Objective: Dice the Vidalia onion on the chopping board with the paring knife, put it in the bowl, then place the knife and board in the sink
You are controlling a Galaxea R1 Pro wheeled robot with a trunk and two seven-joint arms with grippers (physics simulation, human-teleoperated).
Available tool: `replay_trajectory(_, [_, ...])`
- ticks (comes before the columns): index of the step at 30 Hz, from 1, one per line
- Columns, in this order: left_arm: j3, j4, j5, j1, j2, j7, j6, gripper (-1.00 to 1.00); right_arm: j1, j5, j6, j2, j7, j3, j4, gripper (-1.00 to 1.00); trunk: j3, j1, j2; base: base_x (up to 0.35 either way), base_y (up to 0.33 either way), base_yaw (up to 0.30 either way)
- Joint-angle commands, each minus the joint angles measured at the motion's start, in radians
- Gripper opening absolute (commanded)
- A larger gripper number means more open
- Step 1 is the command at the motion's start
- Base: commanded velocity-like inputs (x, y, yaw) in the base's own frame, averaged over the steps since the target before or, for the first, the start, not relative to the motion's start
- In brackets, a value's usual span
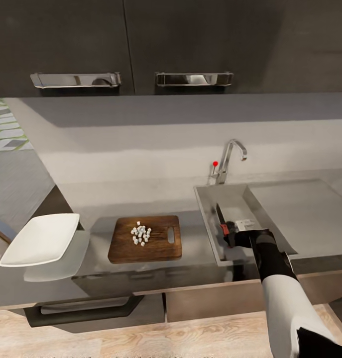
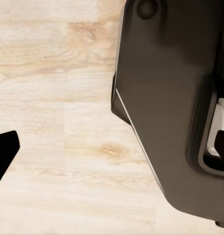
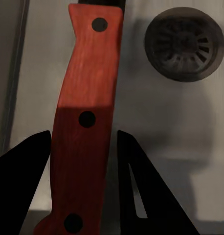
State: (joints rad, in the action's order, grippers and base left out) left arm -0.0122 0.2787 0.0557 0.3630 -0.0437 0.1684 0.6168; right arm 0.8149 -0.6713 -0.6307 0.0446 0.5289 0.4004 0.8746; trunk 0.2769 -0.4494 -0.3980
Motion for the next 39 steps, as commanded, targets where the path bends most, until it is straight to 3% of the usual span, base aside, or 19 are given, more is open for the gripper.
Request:
replay_trajectory(1, [-0.002,0.002,0.006,0.001,0.000,0.000,0.001,1.00,0.001,-0.010,-0.002,0.001,0.010,0.010,0.001,-1.00,0.003,-0.001,-0.002,0.000,0.000,0.000])
replay_trajectory(21, [-0.002,0.002,0.006,0.001,-0.001,0.000,0.001,1.00,0.001,-0.013,-0.010,0.001,0.010,0.017,0.016,-1.00,0.035,-0.001,-0.002,0.000,0.000,0.000])
replay_trajectory(39, [-0.002,0.002,0.006,0.001,-0.001,0.000,0.001,1.00,0.001,-0.013,-0.010,0.002,0.010,0.016,0.018,-1.00,0.036,-0.001,-0.002,0.000,0.000,0.000])
